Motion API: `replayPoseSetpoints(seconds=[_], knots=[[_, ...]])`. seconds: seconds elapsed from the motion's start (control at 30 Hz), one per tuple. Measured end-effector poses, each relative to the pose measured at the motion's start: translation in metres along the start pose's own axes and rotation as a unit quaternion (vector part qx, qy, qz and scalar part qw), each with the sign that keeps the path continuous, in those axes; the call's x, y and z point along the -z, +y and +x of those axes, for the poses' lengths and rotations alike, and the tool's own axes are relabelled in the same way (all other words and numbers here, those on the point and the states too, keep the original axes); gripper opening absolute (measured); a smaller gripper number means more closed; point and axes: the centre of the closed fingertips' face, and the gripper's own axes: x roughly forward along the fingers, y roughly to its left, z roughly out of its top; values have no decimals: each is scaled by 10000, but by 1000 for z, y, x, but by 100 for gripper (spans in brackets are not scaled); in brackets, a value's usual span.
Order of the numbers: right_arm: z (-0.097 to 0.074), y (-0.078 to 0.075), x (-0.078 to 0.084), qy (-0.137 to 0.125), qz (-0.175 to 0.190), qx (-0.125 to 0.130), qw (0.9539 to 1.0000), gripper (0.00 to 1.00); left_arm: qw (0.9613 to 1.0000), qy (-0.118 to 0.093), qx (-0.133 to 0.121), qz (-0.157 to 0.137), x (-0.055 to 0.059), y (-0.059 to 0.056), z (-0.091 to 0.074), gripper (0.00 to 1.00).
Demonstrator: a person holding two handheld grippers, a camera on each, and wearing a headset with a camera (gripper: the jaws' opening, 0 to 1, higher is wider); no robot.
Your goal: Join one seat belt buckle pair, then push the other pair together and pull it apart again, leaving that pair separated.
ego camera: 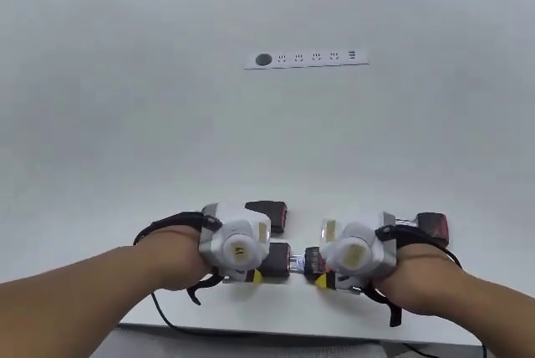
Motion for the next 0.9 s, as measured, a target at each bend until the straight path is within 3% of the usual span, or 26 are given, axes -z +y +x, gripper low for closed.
replayPoseSetpoints(seconds=[0.9], knots=[[2, -2, -6, 4, 58, -92, 9999, 30, 9998, -143, 110, -53, -1, -1, 0, 32]])
